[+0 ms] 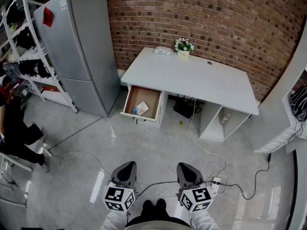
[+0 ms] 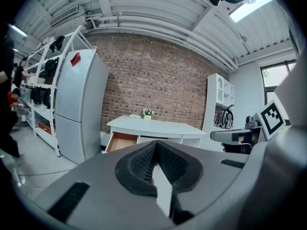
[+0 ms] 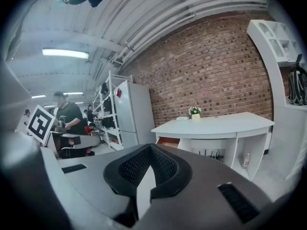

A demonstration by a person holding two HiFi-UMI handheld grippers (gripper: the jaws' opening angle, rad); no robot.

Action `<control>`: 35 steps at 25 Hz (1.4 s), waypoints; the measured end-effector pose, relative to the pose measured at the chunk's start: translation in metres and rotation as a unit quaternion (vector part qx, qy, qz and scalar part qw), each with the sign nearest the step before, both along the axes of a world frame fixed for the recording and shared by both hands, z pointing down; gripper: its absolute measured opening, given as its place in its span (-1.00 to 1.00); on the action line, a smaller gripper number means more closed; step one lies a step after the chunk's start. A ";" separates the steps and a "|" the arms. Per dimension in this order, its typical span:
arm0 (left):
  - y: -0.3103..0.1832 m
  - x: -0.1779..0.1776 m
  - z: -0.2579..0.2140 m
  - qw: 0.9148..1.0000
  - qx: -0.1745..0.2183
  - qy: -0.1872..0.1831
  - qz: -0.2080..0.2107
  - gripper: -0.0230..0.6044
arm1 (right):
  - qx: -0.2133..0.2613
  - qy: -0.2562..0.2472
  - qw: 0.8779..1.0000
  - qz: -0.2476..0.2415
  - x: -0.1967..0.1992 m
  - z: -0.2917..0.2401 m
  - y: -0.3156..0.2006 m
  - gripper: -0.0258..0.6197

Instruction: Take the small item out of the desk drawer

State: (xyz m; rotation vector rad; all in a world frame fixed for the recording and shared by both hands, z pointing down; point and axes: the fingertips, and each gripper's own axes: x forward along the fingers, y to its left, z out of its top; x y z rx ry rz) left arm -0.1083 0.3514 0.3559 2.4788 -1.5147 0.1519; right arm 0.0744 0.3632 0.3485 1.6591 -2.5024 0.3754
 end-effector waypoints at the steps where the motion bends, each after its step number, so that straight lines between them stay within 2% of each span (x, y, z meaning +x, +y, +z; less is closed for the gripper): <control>1: 0.000 0.002 -0.002 1.000 0.002 0.001 -0.002 -0.88 | 0.004 -0.003 1.000 0.003 0.003 -0.002 0.001 -0.84; 10: -0.006 0.018 -0.036 0.999 0.043 0.003 -0.005 -0.88 | 0.045 -0.002 0.999 -0.005 0.028 -0.034 -0.004 -0.84; 18: -0.025 0.032 -0.039 0.999 0.049 0.004 -0.006 -0.88 | 0.056 -0.002 0.998 -0.023 0.033 -0.041 -0.019 -0.84; 25: -0.035 0.033 -0.039 0.998 0.048 -0.022 -0.019 -0.86 | 0.058 -0.024 0.998 -0.025 0.043 -0.044 -0.022 -0.84; 35: -0.068 0.041 -0.032 0.998 0.045 -0.040 -0.012 -0.45 | 0.049 -0.035 0.998 -0.022 0.053 -0.037 -0.053 -0.84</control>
